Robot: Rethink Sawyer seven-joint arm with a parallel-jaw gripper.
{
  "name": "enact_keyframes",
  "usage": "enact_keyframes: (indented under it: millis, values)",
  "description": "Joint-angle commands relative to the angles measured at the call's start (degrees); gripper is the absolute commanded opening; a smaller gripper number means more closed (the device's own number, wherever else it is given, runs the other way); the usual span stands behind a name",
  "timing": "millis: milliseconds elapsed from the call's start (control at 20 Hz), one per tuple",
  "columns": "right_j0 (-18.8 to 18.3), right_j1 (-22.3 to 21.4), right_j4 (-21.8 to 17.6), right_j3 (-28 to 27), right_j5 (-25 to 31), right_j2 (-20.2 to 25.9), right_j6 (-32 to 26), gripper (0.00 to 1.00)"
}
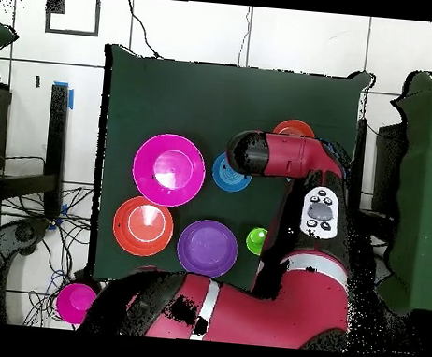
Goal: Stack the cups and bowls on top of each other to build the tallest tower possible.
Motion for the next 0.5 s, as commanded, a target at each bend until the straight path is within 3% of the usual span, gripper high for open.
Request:
enact_keyframes:
  millis: [50,500]
  values:
    - [0.6,1.3,-0.9,-3.1,2.4,6.3,-0.3,0.00]
    - [2.0,-0.2,0.2,-3.9,7.0,5.5,-0.3,0.00]
